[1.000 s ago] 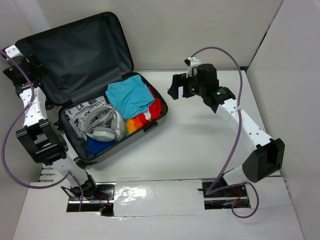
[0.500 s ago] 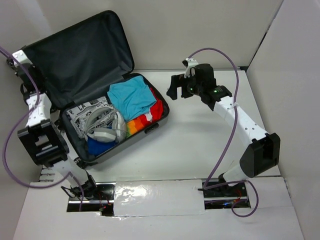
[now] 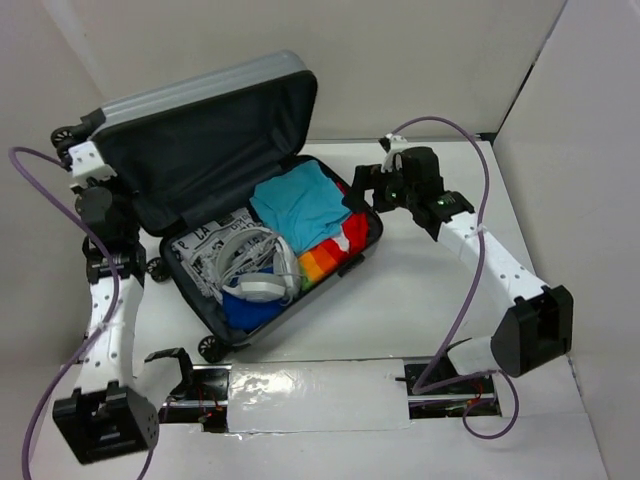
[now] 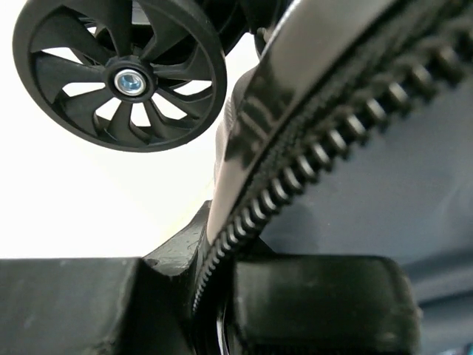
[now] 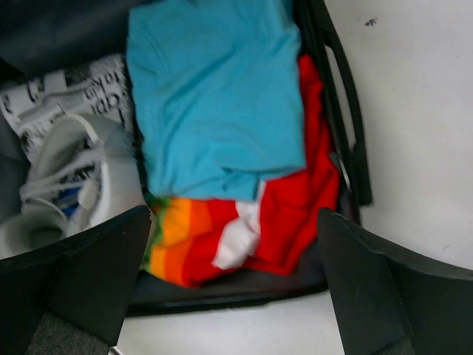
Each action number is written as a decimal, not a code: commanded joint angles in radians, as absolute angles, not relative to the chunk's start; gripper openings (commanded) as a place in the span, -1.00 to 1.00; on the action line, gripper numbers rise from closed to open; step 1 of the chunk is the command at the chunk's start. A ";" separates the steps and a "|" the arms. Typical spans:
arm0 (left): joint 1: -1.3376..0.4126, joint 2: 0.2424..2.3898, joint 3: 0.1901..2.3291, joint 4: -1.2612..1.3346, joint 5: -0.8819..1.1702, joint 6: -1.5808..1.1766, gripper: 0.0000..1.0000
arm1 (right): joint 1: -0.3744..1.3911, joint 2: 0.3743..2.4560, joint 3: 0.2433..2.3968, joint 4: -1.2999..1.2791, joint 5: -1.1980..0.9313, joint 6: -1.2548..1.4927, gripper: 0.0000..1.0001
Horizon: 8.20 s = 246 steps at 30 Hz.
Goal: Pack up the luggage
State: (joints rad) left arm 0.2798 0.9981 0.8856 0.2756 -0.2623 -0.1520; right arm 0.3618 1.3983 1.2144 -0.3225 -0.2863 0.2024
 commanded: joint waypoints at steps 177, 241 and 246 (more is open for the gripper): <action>0.063 1.367 0.873 -0.640 -0.178 -0.943 0.84 | 0.126 1.703 1.436 -0.178 -0.161 0.020 0.72; 0.021 2.365 2.232 -0.687 -0.304 -0.646 1.00 | 0.360 0.966 0.773 -0.222 0.179 0.347 0.63; 0.211 2.231 2.201 -0.699 -0.295 -0.690 1.00 | 0.289 1.069 0.870 -0.288 0.251 0.405 0.69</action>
State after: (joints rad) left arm 0.0830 2.3554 2.1731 -0.6483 -0.3019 -0.6632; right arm 0.3202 1.0058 0.7910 -0.2714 0.1902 0.3294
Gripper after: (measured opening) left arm 0.997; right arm 0.843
